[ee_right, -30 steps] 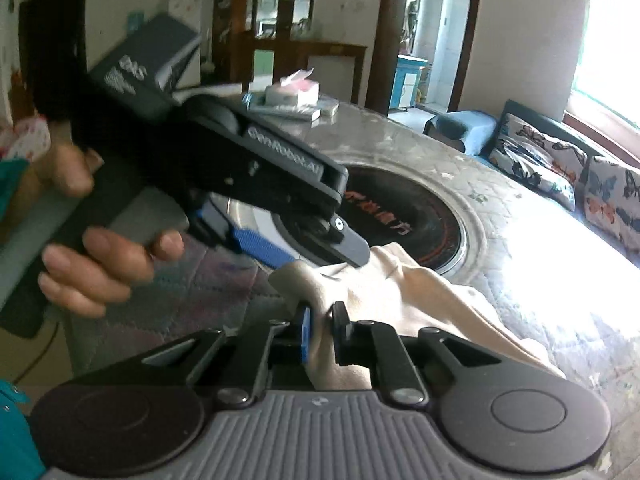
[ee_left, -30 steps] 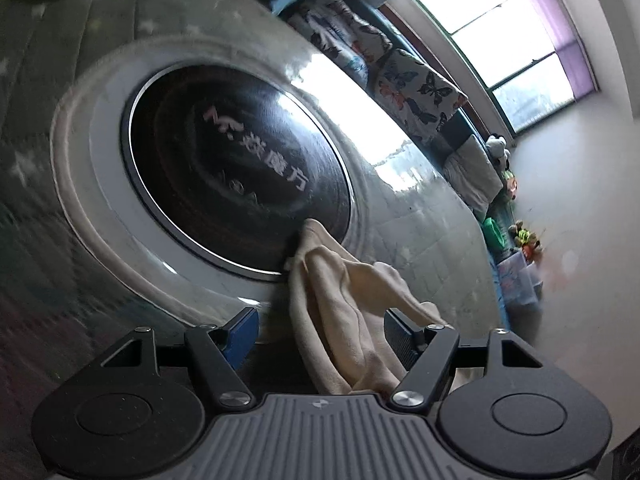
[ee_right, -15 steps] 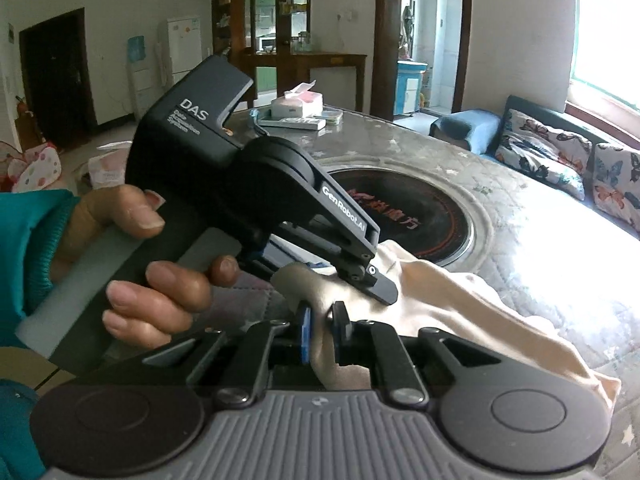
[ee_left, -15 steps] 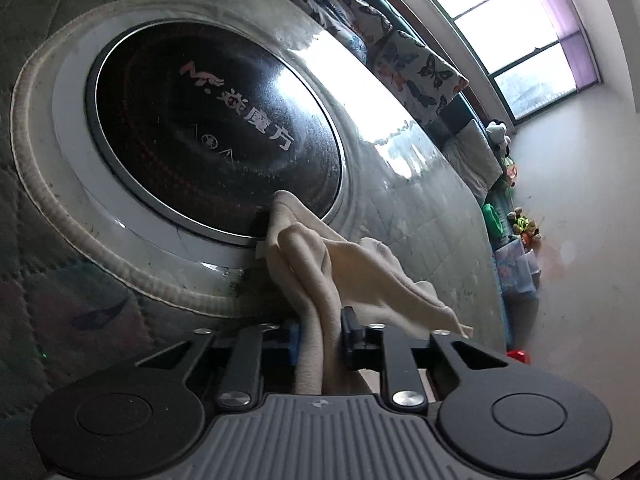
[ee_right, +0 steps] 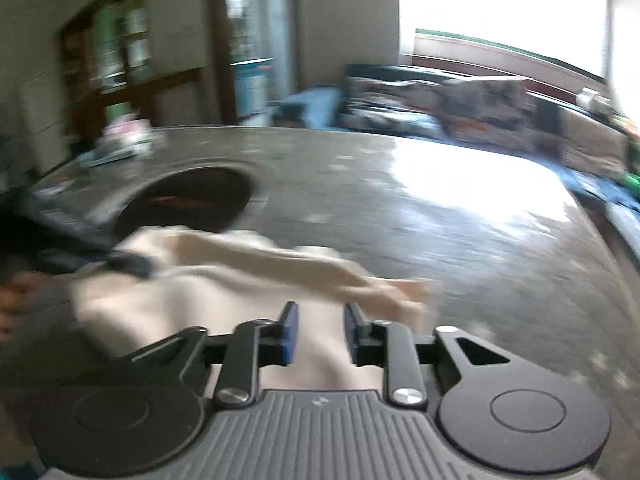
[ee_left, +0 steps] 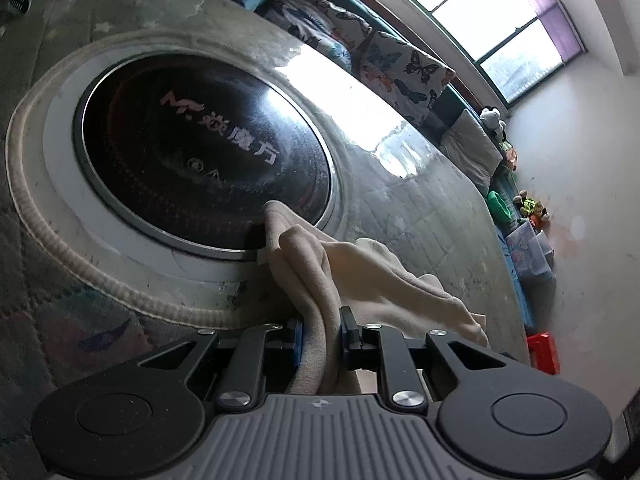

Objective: Fold clothes

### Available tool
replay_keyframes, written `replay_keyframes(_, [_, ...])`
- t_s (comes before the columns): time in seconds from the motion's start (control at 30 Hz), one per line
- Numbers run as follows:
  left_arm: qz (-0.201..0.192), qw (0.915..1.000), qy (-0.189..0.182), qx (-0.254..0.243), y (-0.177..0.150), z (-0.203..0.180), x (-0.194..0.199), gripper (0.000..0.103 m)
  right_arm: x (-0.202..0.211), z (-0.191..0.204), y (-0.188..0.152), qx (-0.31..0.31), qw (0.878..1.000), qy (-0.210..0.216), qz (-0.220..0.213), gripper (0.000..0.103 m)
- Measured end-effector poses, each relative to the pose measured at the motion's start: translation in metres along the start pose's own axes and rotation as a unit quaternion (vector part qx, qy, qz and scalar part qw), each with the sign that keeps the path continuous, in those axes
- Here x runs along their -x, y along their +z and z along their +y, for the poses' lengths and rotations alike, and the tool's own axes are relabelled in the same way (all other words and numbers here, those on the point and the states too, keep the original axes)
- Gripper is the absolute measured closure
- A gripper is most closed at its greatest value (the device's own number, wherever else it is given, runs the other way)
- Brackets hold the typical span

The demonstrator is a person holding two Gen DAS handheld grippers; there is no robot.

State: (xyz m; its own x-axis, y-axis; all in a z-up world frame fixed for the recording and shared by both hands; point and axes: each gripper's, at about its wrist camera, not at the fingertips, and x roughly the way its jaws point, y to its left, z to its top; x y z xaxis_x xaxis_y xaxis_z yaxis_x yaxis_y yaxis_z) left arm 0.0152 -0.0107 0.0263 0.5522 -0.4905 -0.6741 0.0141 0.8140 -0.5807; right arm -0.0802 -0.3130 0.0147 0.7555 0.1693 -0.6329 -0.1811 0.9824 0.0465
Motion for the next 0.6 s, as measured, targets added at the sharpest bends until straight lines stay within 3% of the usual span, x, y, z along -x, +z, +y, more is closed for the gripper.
replay_keyframes(0.2, [-0.008,0.9992,0.015,-0.036,-0.001,-0.009,0.0,0.084,-0.019,-0.043,-0.017,-0.073,0.997,-0.035,0.009,0.066])
replay_keyframes(0.4, [-0.018,0.9965,0.032,-0.075,-0.003,-0.021,-0.004,0.084,-0.026,-0.054,-0.025,-0.117,0.993,-0.004,0.006,0.067])
replay_keyframes(0.47, [-0.022,0.9948,0.038,-0.091,-0.003,-0.025,-0.004,0.084,-0.022,-0.057,-0.026,-0.125,0.992,0.002,-0.001,0.086])
replay_keyframes(0.6, [-0.027,0.9912,0.042,-0.123,-0.002,-0.038,-0.003,0.086,-0.001,-0.06,-0.024,-0.125,0.992,-0.005,-0.025,0.093])
